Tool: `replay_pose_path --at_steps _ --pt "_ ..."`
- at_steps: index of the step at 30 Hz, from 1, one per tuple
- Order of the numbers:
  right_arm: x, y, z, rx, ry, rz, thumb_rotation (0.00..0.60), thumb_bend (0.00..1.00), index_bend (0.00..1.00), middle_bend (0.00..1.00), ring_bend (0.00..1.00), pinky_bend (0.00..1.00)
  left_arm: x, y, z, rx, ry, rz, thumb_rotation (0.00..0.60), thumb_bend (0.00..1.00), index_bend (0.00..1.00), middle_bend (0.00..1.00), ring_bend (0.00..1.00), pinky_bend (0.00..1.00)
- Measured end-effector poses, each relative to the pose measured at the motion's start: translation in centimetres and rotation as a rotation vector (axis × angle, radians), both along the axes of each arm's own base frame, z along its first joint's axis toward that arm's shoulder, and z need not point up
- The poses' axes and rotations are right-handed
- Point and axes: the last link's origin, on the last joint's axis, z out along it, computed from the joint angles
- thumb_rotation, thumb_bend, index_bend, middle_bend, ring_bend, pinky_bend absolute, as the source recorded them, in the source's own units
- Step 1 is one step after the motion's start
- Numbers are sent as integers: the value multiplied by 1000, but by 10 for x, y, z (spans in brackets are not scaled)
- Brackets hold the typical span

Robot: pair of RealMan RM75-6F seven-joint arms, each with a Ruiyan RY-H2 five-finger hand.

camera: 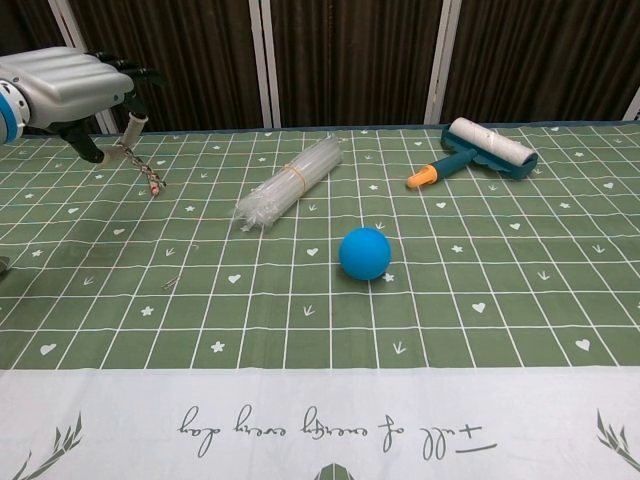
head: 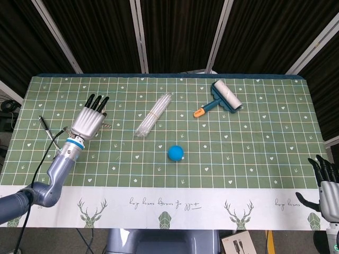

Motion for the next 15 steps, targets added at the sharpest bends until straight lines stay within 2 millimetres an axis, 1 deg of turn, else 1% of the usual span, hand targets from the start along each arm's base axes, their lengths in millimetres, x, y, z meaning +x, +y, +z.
replay_pose_path --at_steps 5,10,15 --pt "-1 -1 -1 7 3 -4 600 98 74 0 0 41 9 -15 -3 -26 6 -24 600 440 611 0 0 0" --pt "1 1 1 1 6 2 600 97 74 0 0 41 13 -29 -6 -46 9 -36 600 441 611 0 0 0" --pt "-1 1 0 -1 13 -6 600 98 74 0 0 41 18 -47 -14 -92 16 -50 600 440 614 0 0 0"
